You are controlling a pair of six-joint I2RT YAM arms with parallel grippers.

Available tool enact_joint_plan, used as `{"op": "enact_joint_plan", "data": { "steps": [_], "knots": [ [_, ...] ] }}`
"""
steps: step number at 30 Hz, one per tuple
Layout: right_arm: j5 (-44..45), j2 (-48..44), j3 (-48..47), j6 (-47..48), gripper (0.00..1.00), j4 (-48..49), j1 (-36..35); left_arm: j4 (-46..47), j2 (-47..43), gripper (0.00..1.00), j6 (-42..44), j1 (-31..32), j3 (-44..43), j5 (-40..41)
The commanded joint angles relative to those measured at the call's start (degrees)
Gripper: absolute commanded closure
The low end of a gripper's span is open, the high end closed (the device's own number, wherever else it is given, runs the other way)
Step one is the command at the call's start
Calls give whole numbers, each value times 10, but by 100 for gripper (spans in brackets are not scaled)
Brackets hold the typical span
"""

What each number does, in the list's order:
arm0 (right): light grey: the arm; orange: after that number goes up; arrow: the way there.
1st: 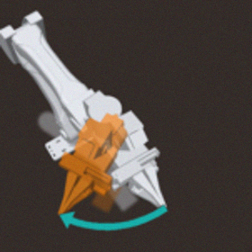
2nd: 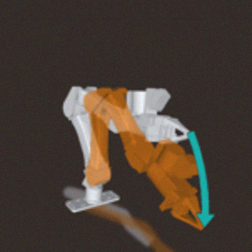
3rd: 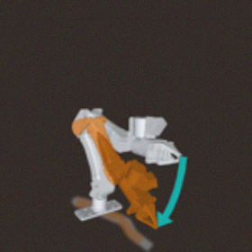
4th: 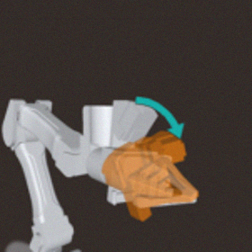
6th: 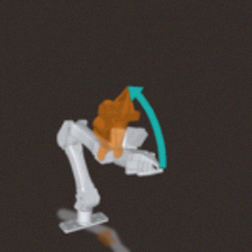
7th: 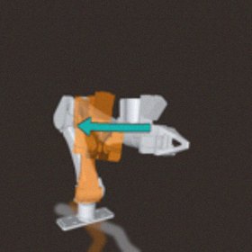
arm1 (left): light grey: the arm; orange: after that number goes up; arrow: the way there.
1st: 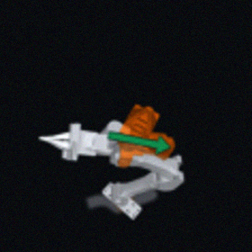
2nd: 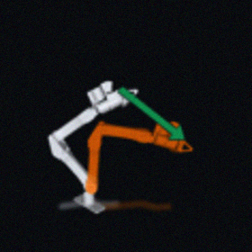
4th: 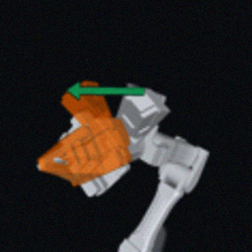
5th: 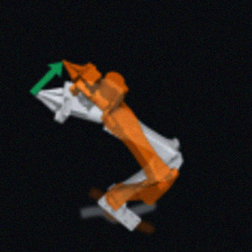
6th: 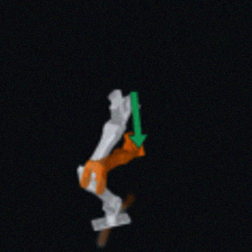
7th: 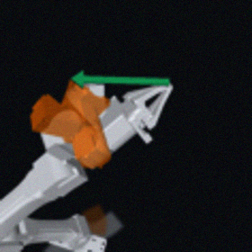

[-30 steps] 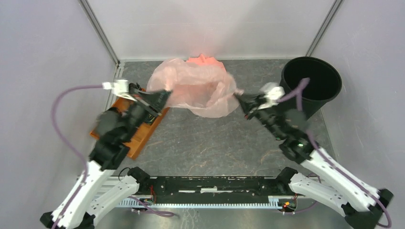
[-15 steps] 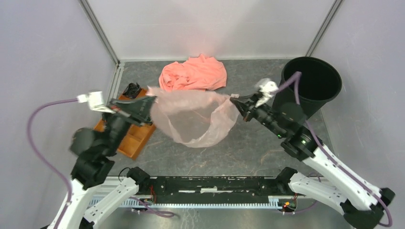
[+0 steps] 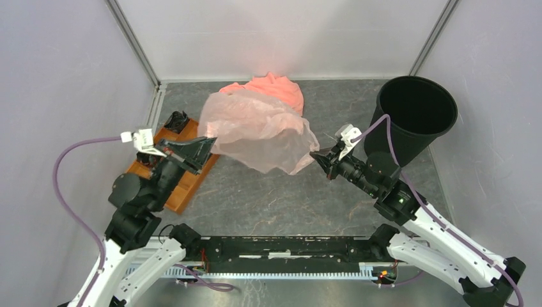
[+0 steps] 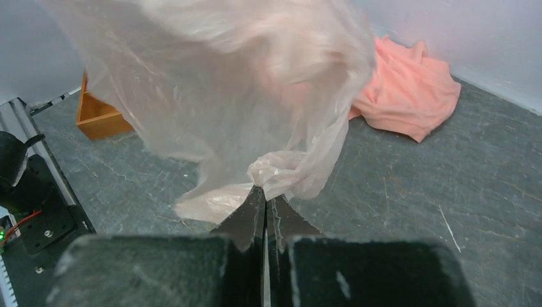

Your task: Put the trash bags into the trash bin

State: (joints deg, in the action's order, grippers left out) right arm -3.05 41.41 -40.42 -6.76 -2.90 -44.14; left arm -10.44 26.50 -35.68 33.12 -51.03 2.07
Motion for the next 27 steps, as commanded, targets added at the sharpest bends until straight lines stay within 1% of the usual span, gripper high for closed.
{"op": "enact_joint_plan", "data": {
  "steps": [1, 3, 4, 6, 7, 8, 9, 11, 12, 13, 14, 15, 16, 18, 20, 21, 22, 23, 25, 27],
  "knots": [
    [56, -26, -14, 17, 100, -12, -1, -13, -49, 98, 29, -2, -14, 73],
    [106, -37, -14, 24, 99, -34, -1, -35, -73, 98, 28, -2, -8, 115],
    [142, -43, -19, 25, 100, -46, 0, -47, -88, 98, 31, -2, -7, 148],
    [177, -50, -42, 27, 100, -63, 0, -51, -109, 98, 40, -2, -11, 186],
    [160, -47, -73, 40, 100, -76, 0, -46, -112, 98, 47, -1, -24, 192],
    [116, -40, -112, 61, 100, -86, -1, -37, -109, 98, 53, -2, -43, 175],
    [51, -33, -147, 76, 100, -98, -1, -23, -103, 98, 60, -2, -67, 140],
    [-48, -32, -198, 93, 100, -96, -1, 10, -81, 98, 64, -2, -115, 53],
    [-81, -45, -205, 94, 100, -77, -1, 23, -69, 98, 59, -2, -134, 18],
    [-101, -63, -198, 92, 100, -55, 0, 29, -60, 98, 55, -2, -147, 1],
    [-115, -80, -176, 91, 99, -23, -1, 29, -53, 98, 53, -2, -152, 0],
    [-116, -98, -145, 88, 99, 11, -1, 19, -50, 98, 50, -2, -145, 18],
    [-103, -110, -112, 81, 99, 34, -1, 1, -49, 98, 44, -3, -128, 52],
    [-51, -103, -27, 68, 100, 65, -1, -69, -41, 98, 5, -2, -80, 151],
    [18, -58, 19, 49, 99, 34, 0, -159, -14, 98, 0, -2, -36, 204],
    [44, -38, 26, 46, 100, 9, 0, -181, -5, 98, -7, -2, -19, 235],
    [73, -18, 30, 39, 100, -11, 0, -213, -3, 98, -15, -2, -8, 275],
    [92, -9, 25, 35, 100, -24, 1, -218, -7, 98, -13, -2, -6, 289],
    [97, 6, -17, 47, 100, -48, 4, -194, -13, 98, 11, -2, -21, 284],
    [88, 18, -93, 63, 100, -68, 4, -158, 0, 98, 46, -2, -69, 253]
  ]
}}
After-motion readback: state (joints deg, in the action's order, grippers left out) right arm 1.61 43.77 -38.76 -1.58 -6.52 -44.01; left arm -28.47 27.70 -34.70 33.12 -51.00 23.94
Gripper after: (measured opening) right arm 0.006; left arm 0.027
